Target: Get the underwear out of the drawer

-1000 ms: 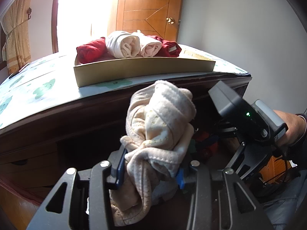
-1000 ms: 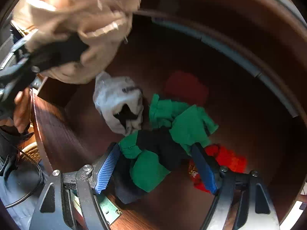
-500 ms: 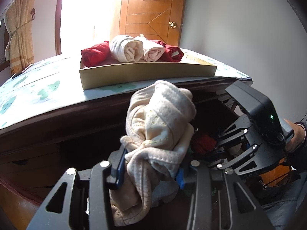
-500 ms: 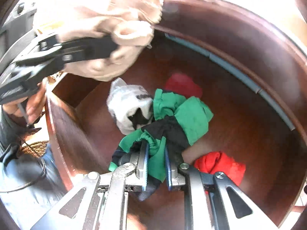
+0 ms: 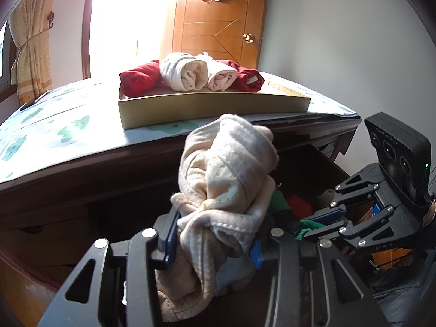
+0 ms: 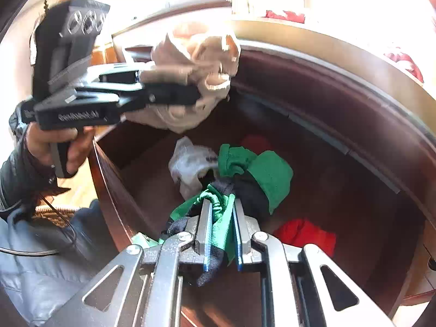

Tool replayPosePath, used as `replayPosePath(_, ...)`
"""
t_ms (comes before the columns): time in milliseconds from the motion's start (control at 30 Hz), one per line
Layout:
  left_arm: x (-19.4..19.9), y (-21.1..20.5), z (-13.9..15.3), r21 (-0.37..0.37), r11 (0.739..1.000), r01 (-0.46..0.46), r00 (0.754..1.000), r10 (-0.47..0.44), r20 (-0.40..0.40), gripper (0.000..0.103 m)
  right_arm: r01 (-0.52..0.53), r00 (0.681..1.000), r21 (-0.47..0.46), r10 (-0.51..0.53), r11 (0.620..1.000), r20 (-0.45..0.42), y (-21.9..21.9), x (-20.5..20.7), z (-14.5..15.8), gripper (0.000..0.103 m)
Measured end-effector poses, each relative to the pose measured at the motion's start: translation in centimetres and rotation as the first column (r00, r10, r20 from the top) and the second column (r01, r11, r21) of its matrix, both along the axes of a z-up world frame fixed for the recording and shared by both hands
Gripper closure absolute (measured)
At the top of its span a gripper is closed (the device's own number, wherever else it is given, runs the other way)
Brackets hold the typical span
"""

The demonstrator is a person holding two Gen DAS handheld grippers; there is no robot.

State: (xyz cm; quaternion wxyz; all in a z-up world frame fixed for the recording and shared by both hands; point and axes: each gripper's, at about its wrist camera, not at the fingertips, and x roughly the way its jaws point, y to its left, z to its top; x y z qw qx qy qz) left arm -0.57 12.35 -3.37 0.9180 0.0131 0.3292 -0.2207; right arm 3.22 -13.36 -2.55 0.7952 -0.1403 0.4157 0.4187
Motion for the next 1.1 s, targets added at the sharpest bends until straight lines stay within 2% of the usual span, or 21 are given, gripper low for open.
replayPosePath(333,-0.1,1.0,0.5,-0.043,0.999,-0.027,0.999,0.028,0.017,0.063,-0.005,0.992,0.075,-0.005,0.997,0.127,-1.5,-1.7,4.2,0.089)
replayPosePath(633,-0.5,1.9,1.0,-0.088,0.995,-0.05,0.998,0.054,0.041,0.063,-0.014,0.98,0.119,-0.01,0.993,0.201,-0.9,-2.3,5.1,0.089)
replayPosePath(1100,-0.5,2.1,1.6,-0.135,0.989,-0.06,0.998,0.064,0.027,0.063,-0.013,0.968,0.153,-0.026,0.988,0.248,-1.4,-2.7,6.9,0.091)
